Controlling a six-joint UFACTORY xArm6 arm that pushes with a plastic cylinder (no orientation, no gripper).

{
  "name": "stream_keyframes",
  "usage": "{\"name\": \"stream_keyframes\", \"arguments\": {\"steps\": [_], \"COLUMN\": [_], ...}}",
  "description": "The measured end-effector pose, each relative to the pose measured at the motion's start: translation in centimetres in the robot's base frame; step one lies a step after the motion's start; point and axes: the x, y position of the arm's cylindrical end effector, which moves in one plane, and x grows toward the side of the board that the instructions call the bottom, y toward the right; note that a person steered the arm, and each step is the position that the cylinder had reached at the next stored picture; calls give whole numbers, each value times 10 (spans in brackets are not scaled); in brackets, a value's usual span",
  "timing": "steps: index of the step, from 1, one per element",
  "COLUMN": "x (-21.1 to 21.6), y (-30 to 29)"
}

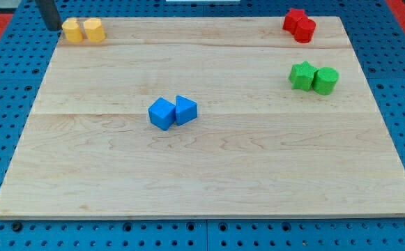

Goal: Move the yellow hexagon diagonal to the yellow heart

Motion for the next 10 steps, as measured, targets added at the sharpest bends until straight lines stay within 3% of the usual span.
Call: {"name": "stream_keyframes", "arguments": {"steps": [3, 6, 8, 10], "x": [-2, -9, 8, 65], "y": [102, 100, 125, 156]}}
